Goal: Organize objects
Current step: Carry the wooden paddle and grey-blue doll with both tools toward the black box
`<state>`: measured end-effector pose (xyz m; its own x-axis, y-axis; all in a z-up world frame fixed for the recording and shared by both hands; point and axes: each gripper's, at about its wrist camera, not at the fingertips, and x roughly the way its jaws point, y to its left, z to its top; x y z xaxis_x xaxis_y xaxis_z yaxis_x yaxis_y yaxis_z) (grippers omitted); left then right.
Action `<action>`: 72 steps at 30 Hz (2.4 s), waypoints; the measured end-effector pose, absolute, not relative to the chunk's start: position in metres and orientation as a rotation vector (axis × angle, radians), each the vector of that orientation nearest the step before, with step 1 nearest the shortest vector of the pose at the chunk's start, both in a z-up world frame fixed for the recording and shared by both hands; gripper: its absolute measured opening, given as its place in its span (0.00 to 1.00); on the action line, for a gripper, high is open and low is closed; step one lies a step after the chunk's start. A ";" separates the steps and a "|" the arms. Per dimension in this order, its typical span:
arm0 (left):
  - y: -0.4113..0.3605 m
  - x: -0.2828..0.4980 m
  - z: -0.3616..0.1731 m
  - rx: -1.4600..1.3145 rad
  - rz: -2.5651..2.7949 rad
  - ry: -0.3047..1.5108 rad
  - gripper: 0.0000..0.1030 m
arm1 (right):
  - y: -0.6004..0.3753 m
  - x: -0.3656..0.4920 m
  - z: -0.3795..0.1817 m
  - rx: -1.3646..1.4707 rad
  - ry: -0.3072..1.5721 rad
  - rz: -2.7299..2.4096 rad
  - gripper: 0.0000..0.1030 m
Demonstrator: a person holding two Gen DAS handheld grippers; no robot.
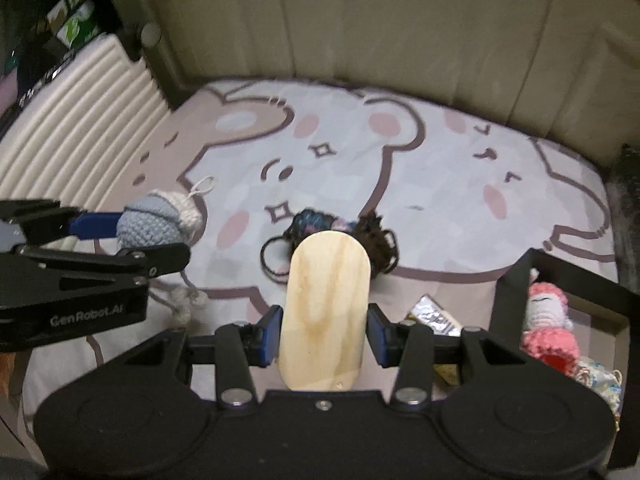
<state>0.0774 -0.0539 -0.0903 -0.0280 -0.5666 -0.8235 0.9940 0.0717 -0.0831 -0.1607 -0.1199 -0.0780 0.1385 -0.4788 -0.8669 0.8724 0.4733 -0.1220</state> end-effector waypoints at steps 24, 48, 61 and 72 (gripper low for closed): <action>-0.033 0.077 -0.050 0.431 -1.274 0.802 0.53 | -0.100 -0.195 -0.023 0.298 0.857 -1.071 0.44; -0.060 0.023 -0.045 0.408 -1.358 0.821 0.53 | -0.123 -0.271 0.006 0.313 0.809 -1.060 0.44; -0.077 -0.023 -0.034 0.385 -1.466 0.801 0.53 | -0.150 -0.333 0.016 0.400 0.765 -1.122 0.44; -0.088 -0.052 -0.029 0.378 -1.535 0.773 0.53 | -0.190 -0.386 -0.005 0.736 0.642 -1.250 0.45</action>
<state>-0.0517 -0.0875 -0.0289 -0.1336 -0.7446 -0.6540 0.9687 0.0410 -0.2447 -0.3856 -0.1905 -0.0053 0.2031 -0.5975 -0.7757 0.9786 0.1509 0.1400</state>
